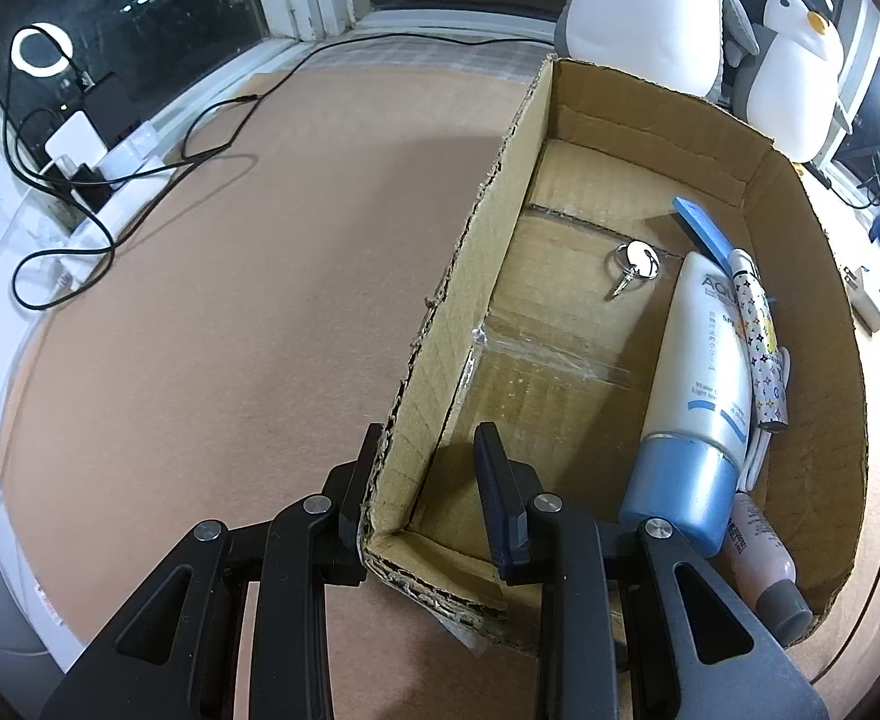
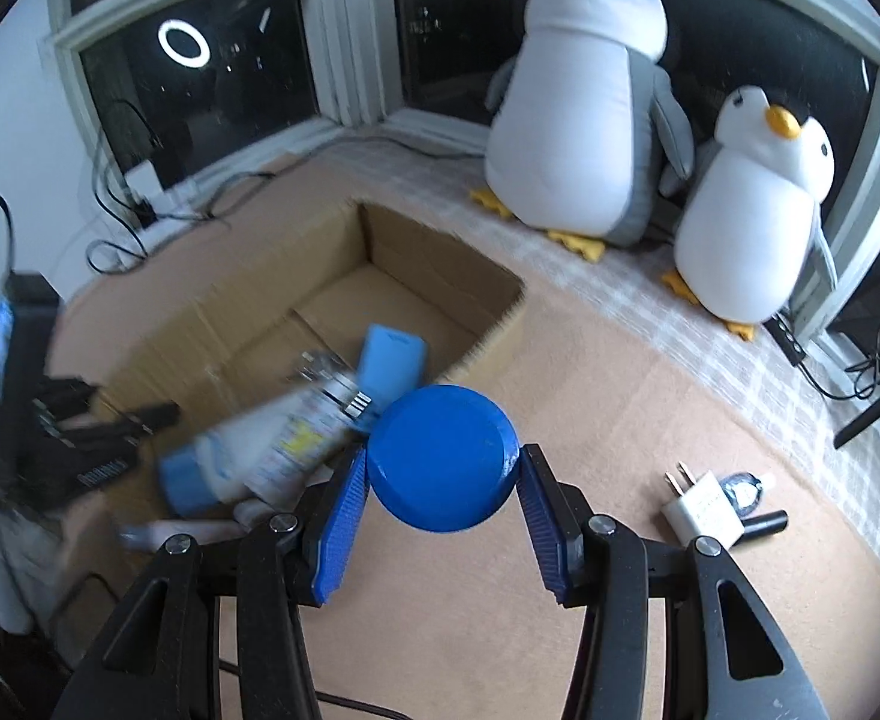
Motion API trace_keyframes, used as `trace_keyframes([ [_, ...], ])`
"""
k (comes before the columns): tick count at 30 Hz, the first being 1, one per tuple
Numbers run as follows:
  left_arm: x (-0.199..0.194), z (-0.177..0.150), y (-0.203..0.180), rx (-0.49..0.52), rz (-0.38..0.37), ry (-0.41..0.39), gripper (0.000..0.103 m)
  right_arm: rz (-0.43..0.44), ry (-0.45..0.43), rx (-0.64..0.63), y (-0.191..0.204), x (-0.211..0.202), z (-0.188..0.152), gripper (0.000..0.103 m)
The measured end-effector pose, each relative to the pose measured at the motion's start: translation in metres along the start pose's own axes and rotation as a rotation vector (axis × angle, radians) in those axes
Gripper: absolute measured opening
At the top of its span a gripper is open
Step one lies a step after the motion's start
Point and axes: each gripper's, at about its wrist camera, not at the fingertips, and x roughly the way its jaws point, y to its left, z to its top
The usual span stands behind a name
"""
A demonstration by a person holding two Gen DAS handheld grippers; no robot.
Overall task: Organize rigid objects
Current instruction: 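Close the right gripper on the blue round lid and lift it, then carry the blue lid into the box and open the right gripper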
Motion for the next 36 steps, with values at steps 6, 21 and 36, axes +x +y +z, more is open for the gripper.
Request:
trace_keyframes([
  [6, 0.000, -0.001, 0.000, 0.005, -0.008, -0.004, 0.027, 0.053, -0.038, 0.001, 0.031, -0.007, 0.018, 0.046],
  [21, 0.000, -0.002, 0.001, 0.001, -0.019, -0.009, 0.027, 0.120, -0.034, -0.031, 0.084, 0.024, 0.050, 0.046],
  [36, 0.000, -0.002, 0.002, 0.002, -0.020, -0.009, 0.027, 0.109, -0.018, -0.027, 0.091, 0.041, 0.055, 0.046],
])
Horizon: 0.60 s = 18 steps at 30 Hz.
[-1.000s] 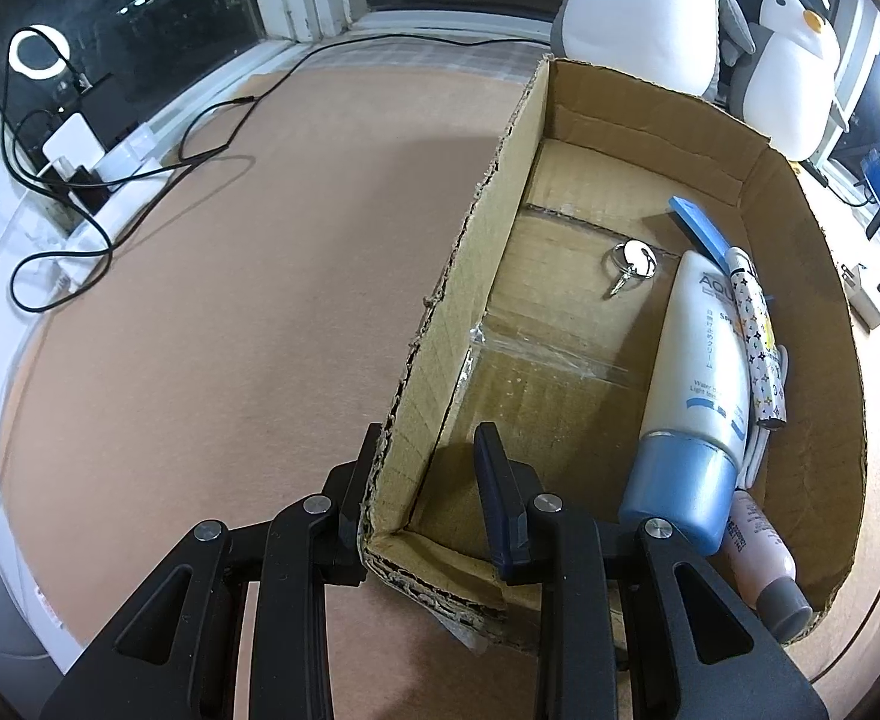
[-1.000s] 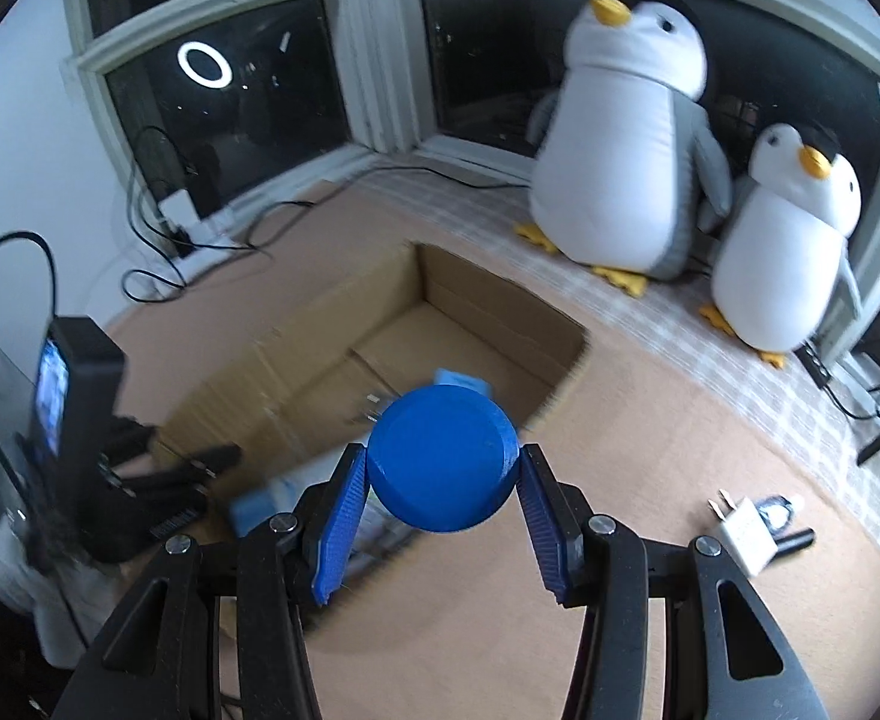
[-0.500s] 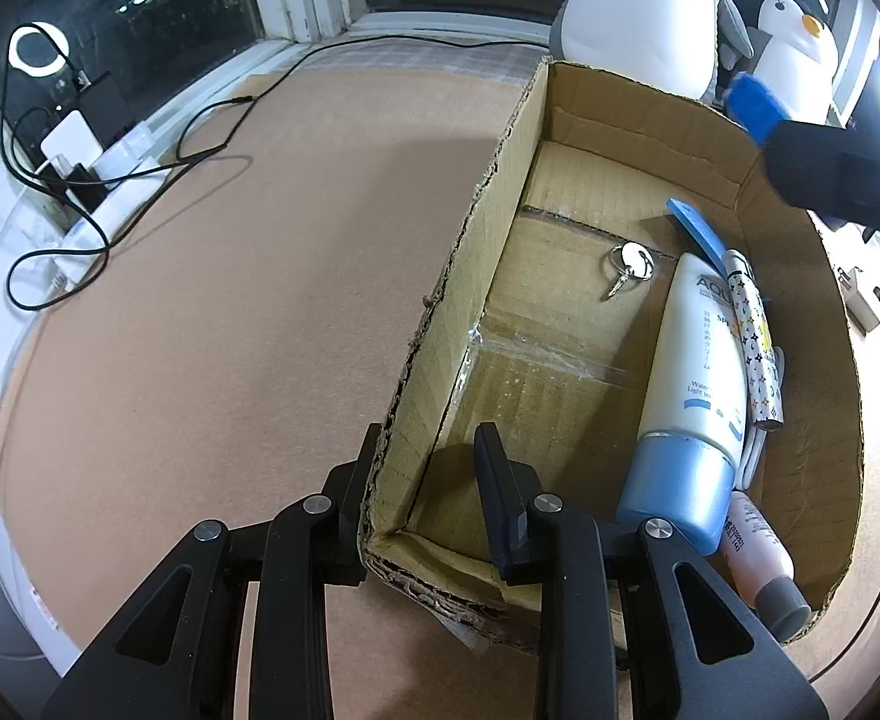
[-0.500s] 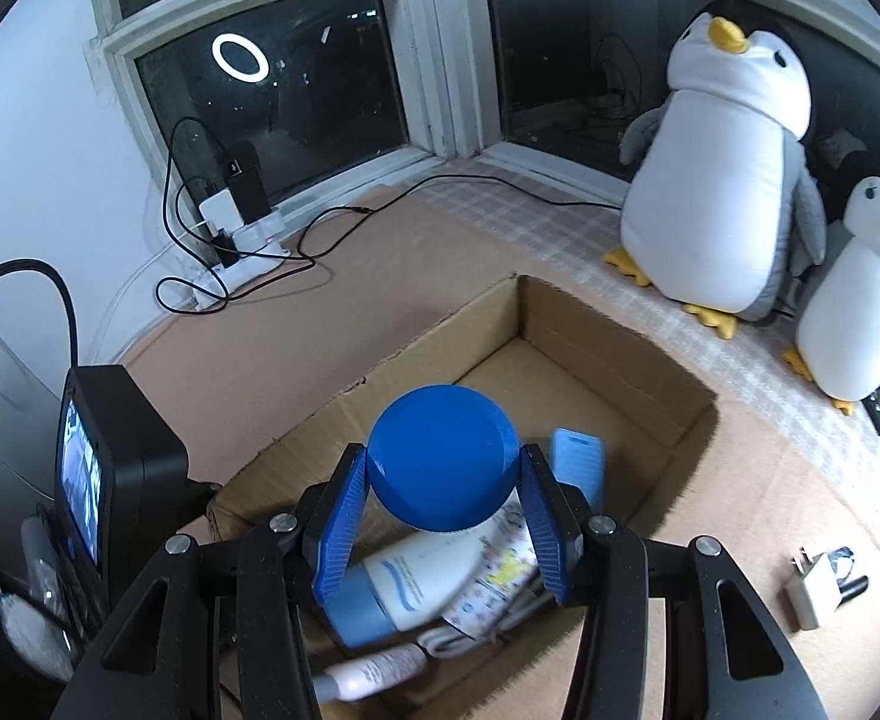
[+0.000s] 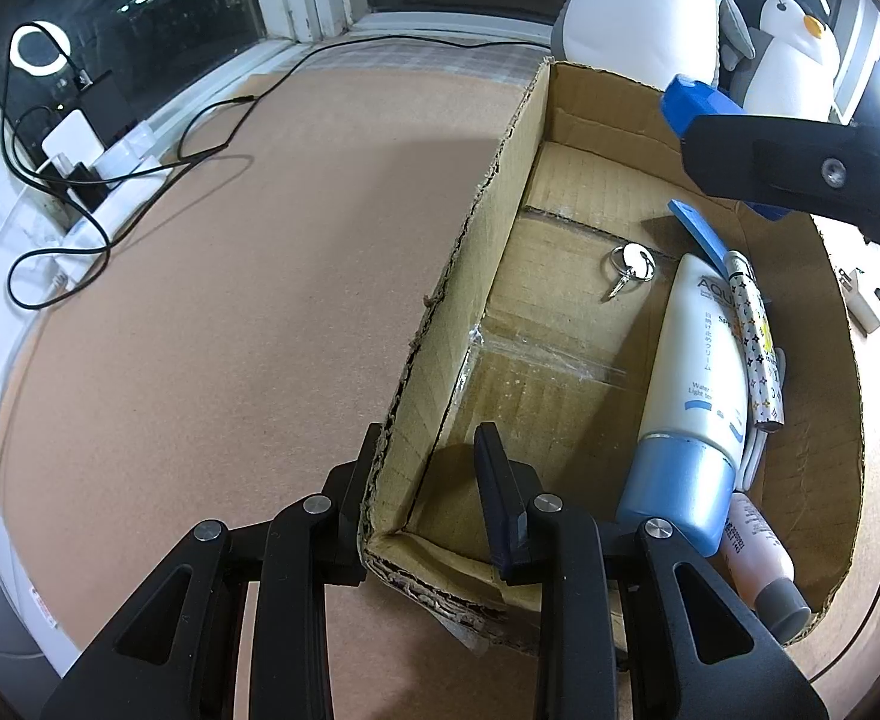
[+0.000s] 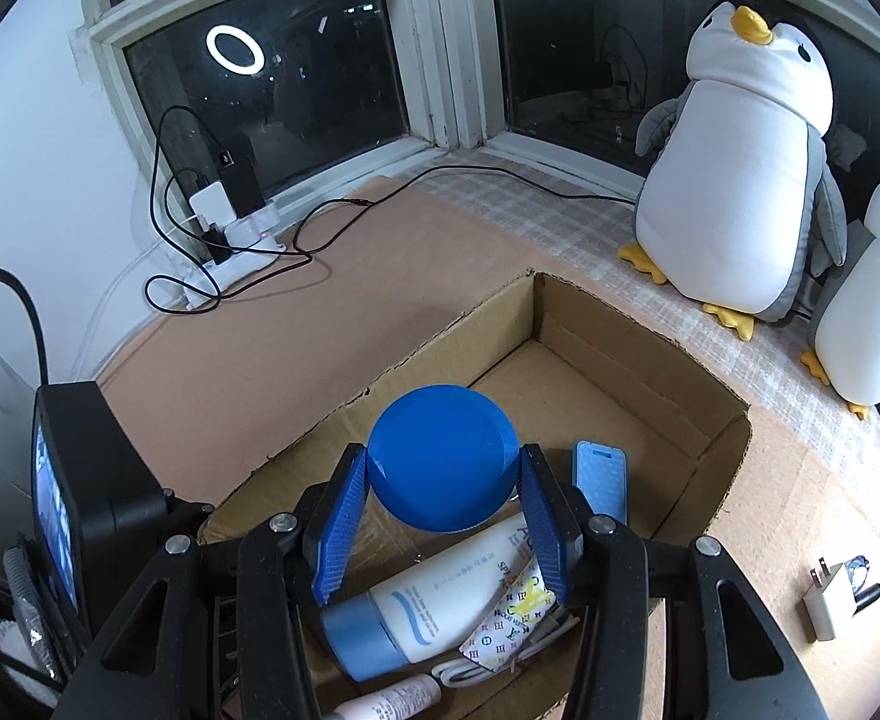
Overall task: Organize rigid objects
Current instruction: 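Carry the blue lid into the box and open the right gripper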
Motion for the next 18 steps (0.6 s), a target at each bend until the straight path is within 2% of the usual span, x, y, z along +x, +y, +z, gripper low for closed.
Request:
trace_keyframes([
  [9, 0.0001, 0.0000, 0.0000, 0.001, 0.000, 0.000, 0.027, -0.012, 0.011, -0.005, 0.0015, 0.0058, 0.0018, 0.047],
  [11, -0.0003, -0.0008, 0.0000, 0.001, 0.001, 0.000, 0.027, -0.012, 0.011, -0.001, 0.0003, 0.0054, 0.0021, 0.049],
  [13, -0.0009, -0.0013, 0.0006, 0.001, 0.001, -0.001, 0.027, -0.015, 0.009, -0.002, 0.0004, 0.0049, 0.0025, 0.056],
  [18, -0.0016, -0.0020, 0.0019, 0.001, 0.002, -0.001, 0.027, -0.023, 0.007, -0.006, 0.0001, 0.0036, 0.0031, 0.058],
])
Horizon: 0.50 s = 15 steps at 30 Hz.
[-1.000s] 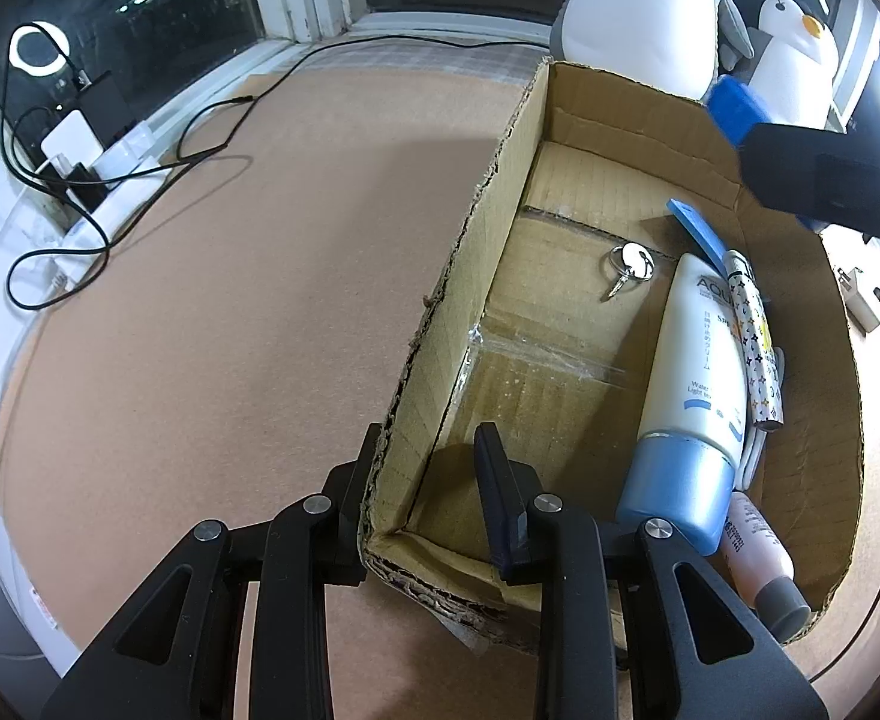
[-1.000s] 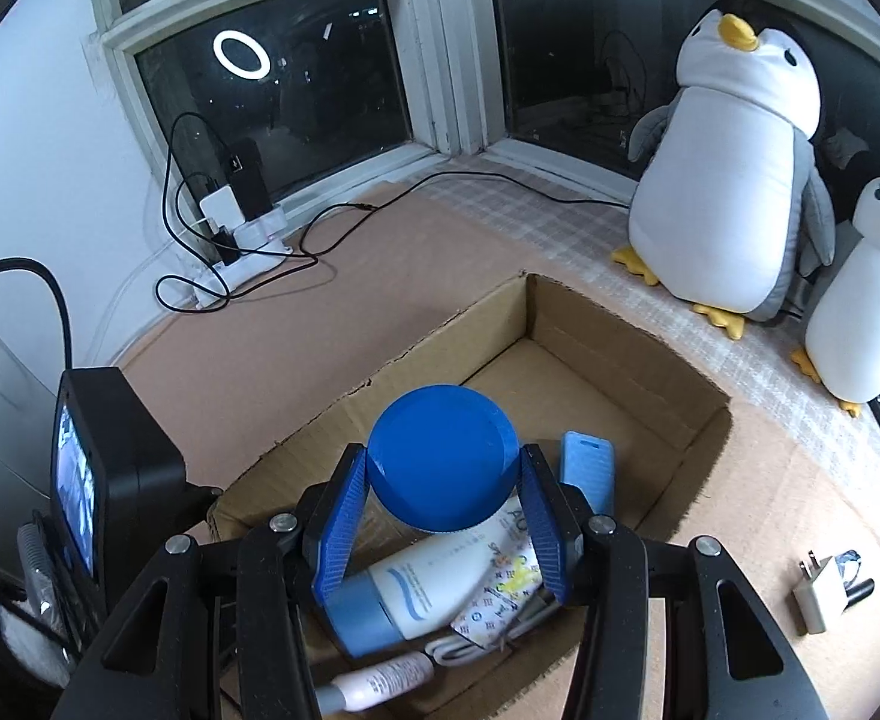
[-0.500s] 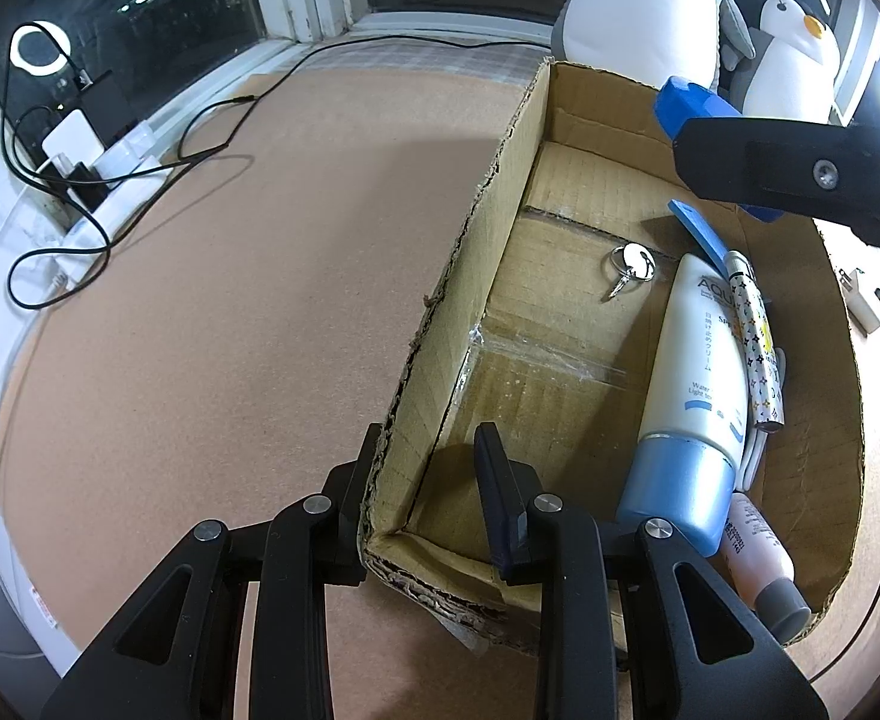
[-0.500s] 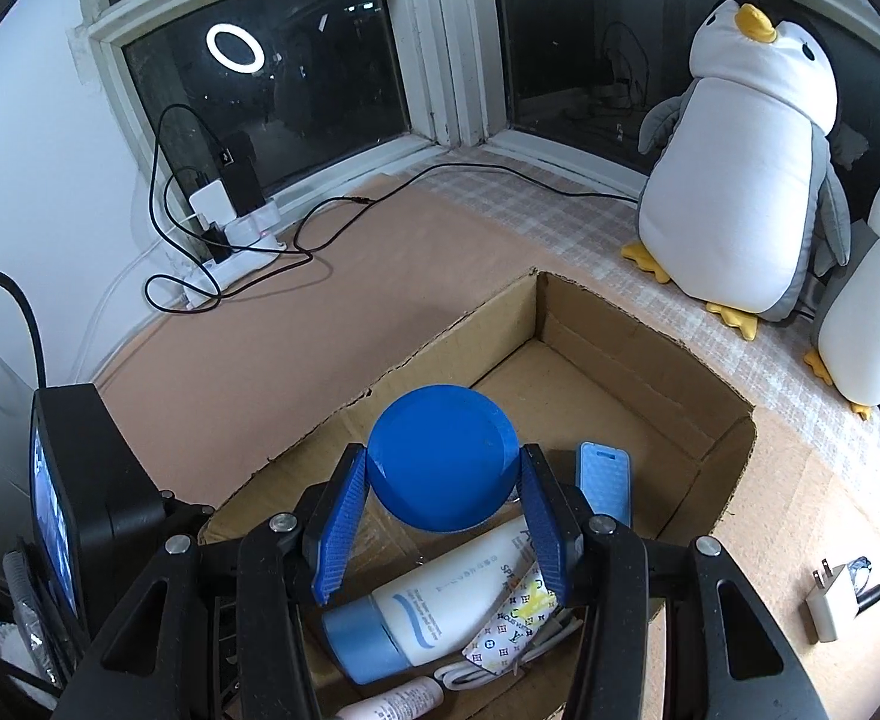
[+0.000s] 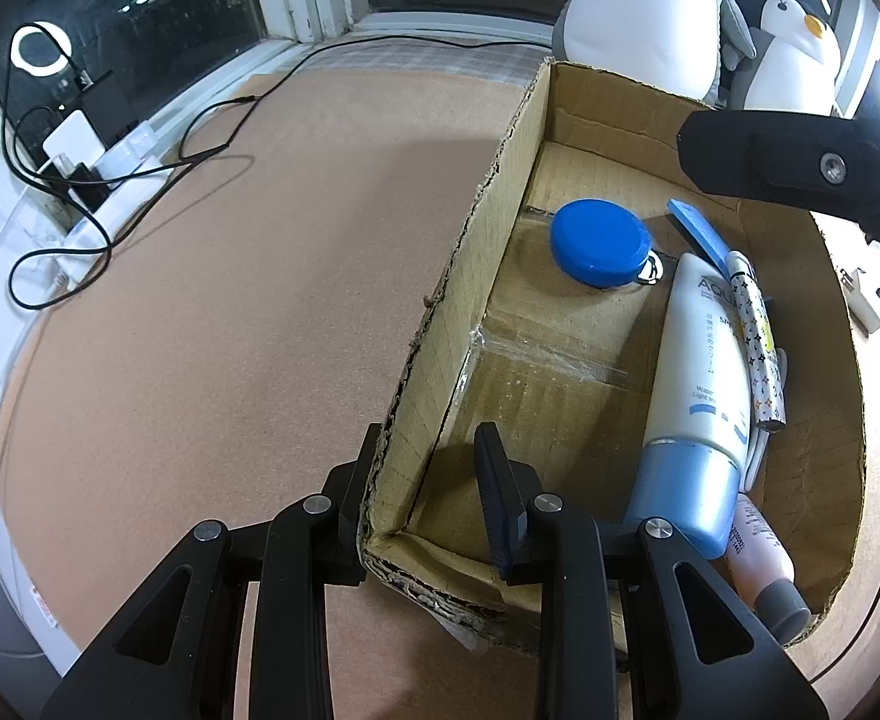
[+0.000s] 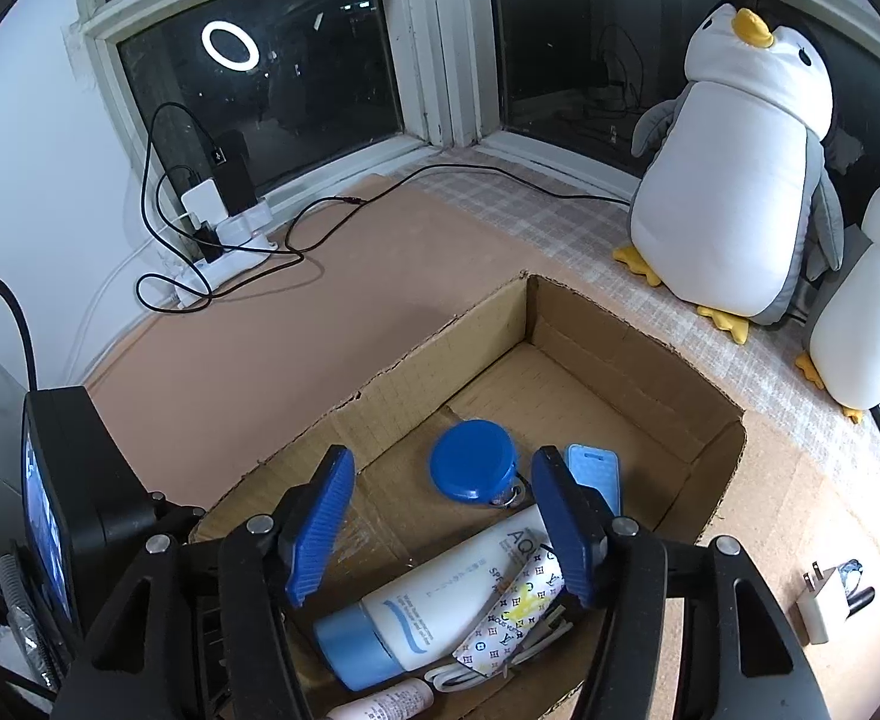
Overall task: Organize rigid objects
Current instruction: 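Carry the blue lid into the box and open the right gripper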
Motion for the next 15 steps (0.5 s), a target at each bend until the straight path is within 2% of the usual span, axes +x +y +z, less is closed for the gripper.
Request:
trace_keyframes([
  [11, 0.000, 0.000, 0.000, 0.001, 0.000, 0.000, 0.027, -0.021, -0.006, 0.015, -0.007, -0.006, -0.002, 0.071],
  [15, 0.000, 0.000, 0.000, 0.002, 0.001, 0.000, 0.027, -0.033, -0.008, 0.024, -0.013, -0.010, -0.006, 0.072],
])
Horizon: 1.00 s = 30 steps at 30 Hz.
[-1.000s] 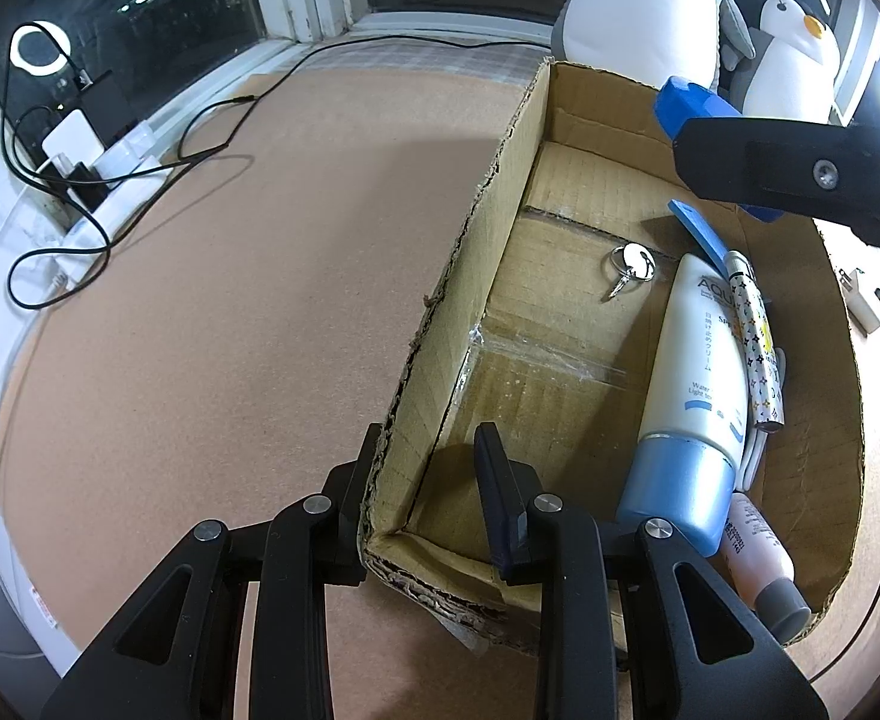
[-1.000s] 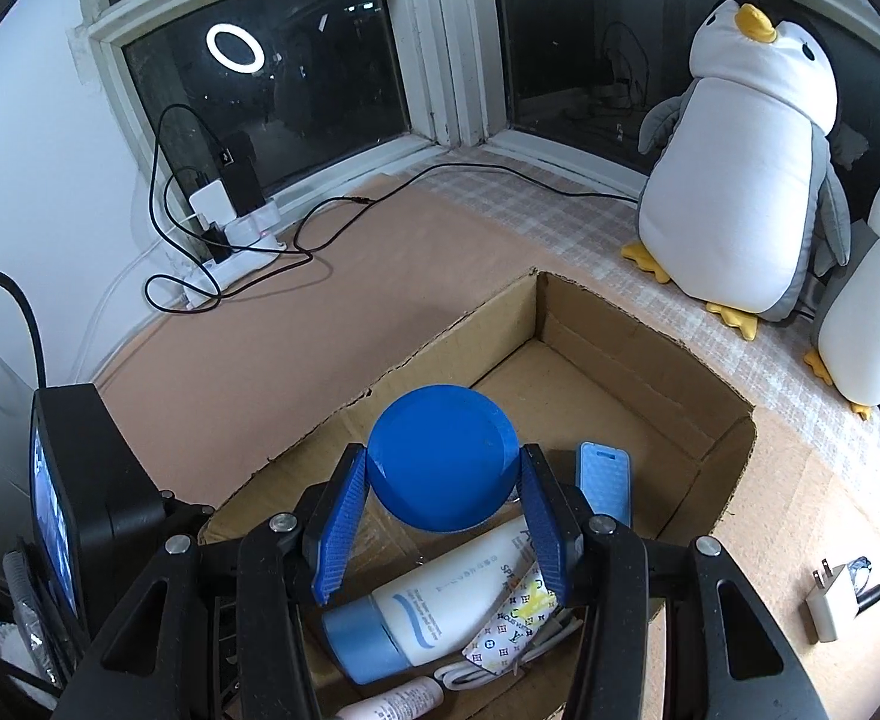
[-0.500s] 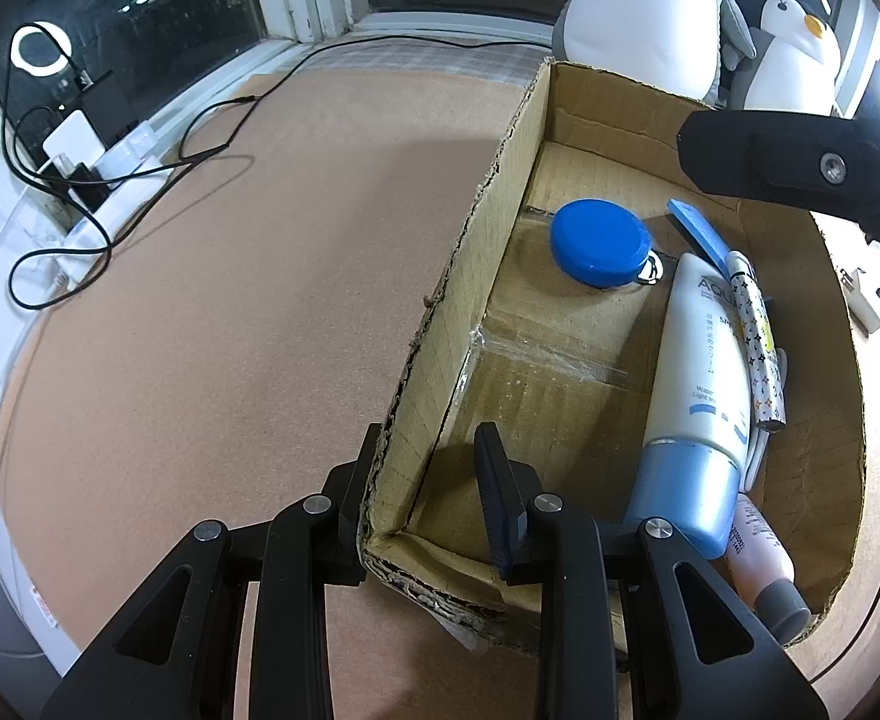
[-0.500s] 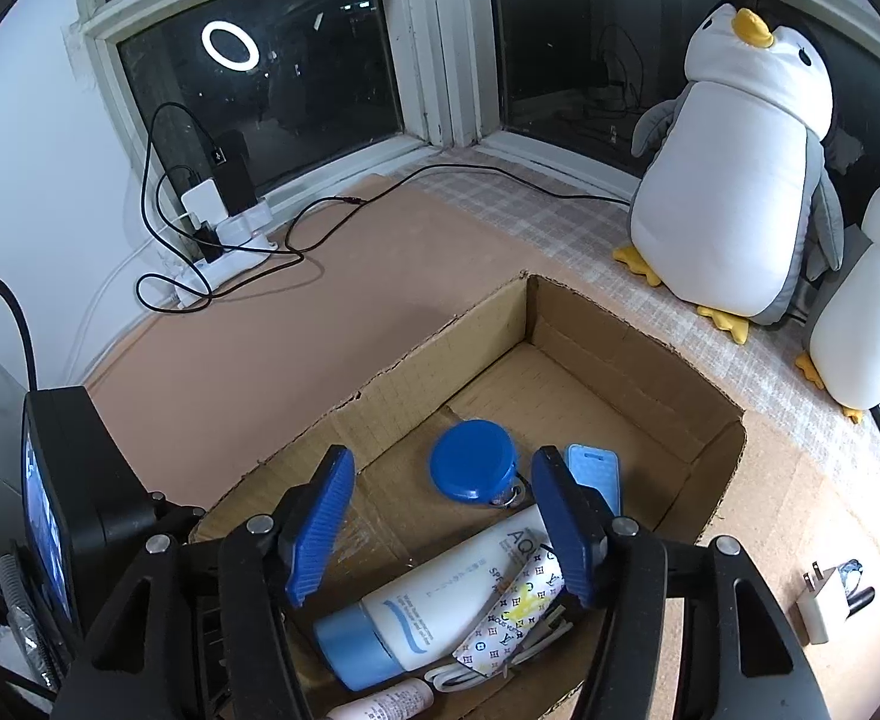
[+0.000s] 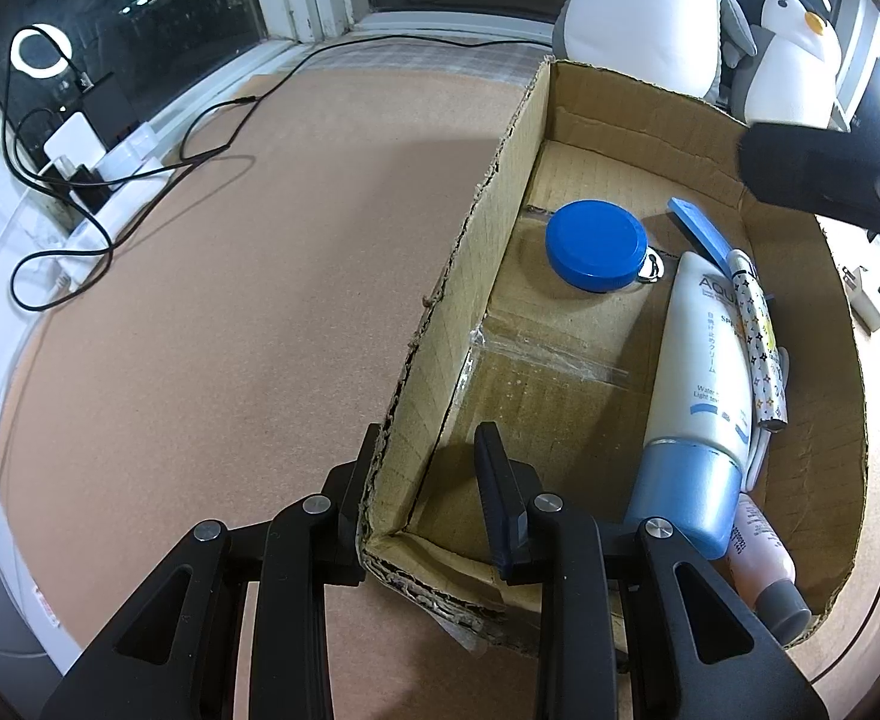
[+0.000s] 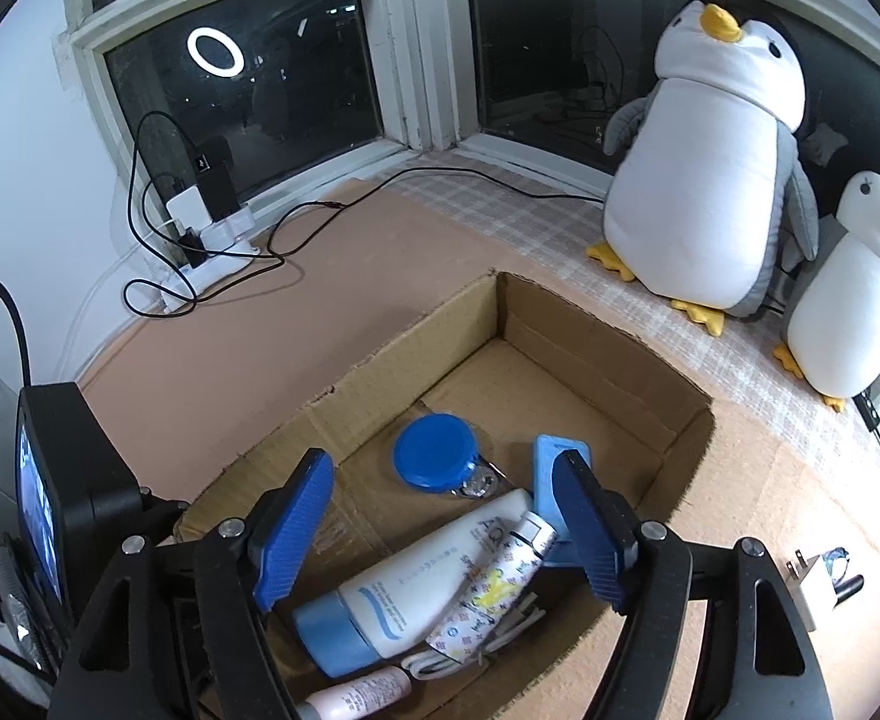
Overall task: Organize rigid objects
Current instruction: 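Carry the blue lid into the box and open the right gripper, then move the right gripper over the white AC adapter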
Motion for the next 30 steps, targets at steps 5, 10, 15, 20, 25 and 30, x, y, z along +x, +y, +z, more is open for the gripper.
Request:
trace_keyframes([
  [5, 0.000, 0.000, 0.001, 0.004, 0.003, 0.001, 0.028, -0.015, -0.007, 0.029, -0.016, -0.008, -0.009, 0.072],
  [10, 0.000, 0.000, 0.002, 0.006, 0.010, 0.003, 0.028, -0.018, -0.020, 0.089, -0.041, -0.020, -0.021, 0.072],
  [15, 0.000, 0.000, 0.001, 0.005, 0.009, 0.002, 0.028, -0.043, -0.036, 0.154, -0.070, -0.034, -0.037, 0.072],
  [20, -0.001, 0.000, -0.003, 0.011, 0.017, 0.005, 0.028, -0.054, -0.057, 0.245, -0.106, -0.049, -0.057, 0.072],
  [25, -0.001, 0.000, -0.005, 0.021, 0.029, 0.006, 0.029, -0.080, -0.056, 0.315, -0.143, -0.060, -0.079, 0.072],
  [30, -0.001, 0.000, -0.007, 0.025, 0.041, 0.008, 0.029, -0.104, -0.057, 0.364, -0.178, -0.068, -0.093, 0.072],
])
